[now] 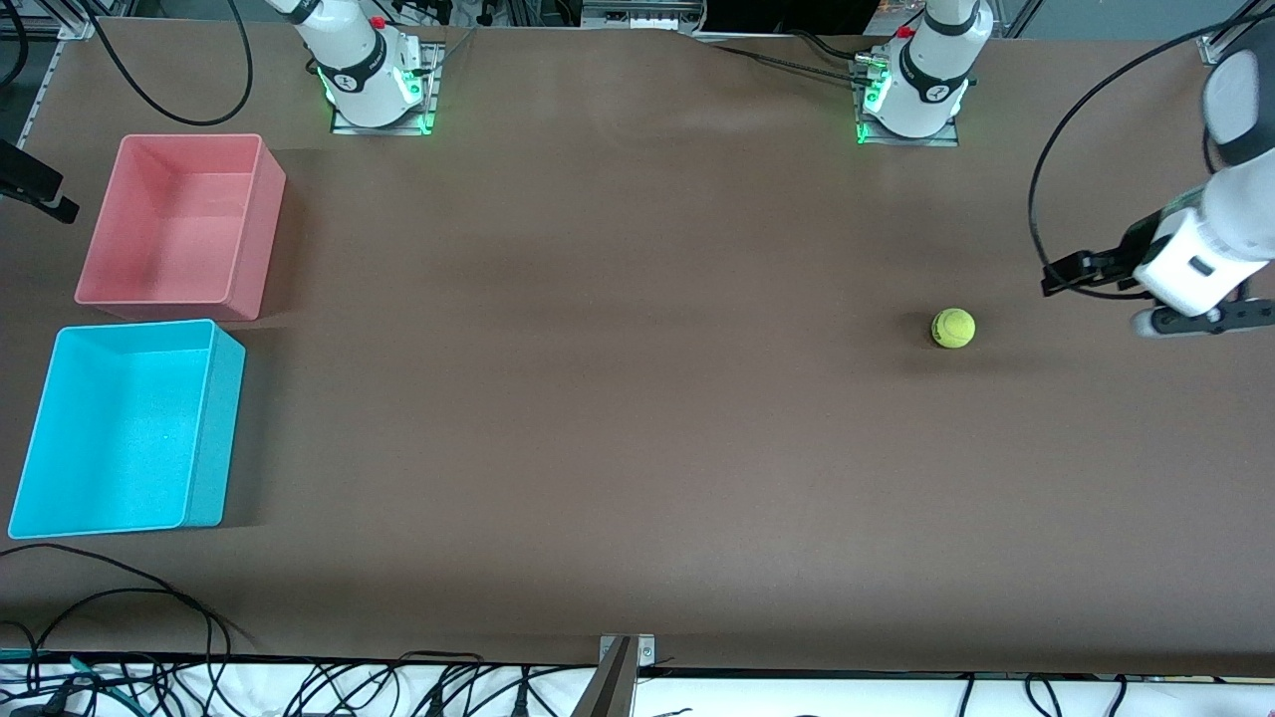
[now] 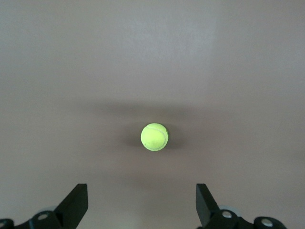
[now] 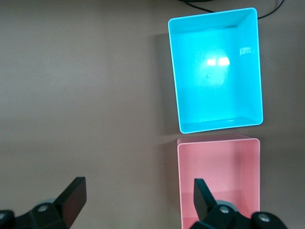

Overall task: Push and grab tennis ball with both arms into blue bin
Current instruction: 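Move the left gripper down beside the tennis ball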

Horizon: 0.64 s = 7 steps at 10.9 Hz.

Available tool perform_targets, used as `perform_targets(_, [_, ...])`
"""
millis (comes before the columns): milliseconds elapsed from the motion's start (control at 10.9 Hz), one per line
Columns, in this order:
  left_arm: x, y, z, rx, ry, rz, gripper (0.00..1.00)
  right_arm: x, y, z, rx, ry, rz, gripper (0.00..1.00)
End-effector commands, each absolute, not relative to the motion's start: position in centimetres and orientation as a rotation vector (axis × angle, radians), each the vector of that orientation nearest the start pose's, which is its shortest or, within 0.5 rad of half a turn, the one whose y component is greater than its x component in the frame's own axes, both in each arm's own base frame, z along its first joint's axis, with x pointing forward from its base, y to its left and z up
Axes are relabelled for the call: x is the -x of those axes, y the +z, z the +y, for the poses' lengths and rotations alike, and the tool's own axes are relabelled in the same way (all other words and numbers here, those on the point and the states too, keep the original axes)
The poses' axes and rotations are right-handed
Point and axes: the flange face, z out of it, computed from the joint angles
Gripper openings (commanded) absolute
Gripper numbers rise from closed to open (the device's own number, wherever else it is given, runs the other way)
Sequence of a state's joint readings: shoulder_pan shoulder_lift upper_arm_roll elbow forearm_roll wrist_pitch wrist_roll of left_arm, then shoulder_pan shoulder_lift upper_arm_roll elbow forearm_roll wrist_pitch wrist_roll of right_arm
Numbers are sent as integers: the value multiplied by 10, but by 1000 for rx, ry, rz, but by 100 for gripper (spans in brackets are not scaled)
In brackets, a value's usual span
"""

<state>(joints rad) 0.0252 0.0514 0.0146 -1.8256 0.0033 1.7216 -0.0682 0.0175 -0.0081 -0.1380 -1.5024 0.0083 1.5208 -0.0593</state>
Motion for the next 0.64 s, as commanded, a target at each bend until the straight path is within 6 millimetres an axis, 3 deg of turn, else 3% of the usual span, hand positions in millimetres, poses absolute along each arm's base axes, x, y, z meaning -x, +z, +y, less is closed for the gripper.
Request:
perform_targets(0, [-560,450,29,3111,239,-164,100,-540,663,-69,3109,-45,89,100])
perform_targets(366, [-565,424,54,3124,248,-198,100,-541,662,-65,3109,-43,84,100])
perform_targets(550, [-568,408,54,3122,267,-200,100,-540,663,-69,3109,-46,89,100])
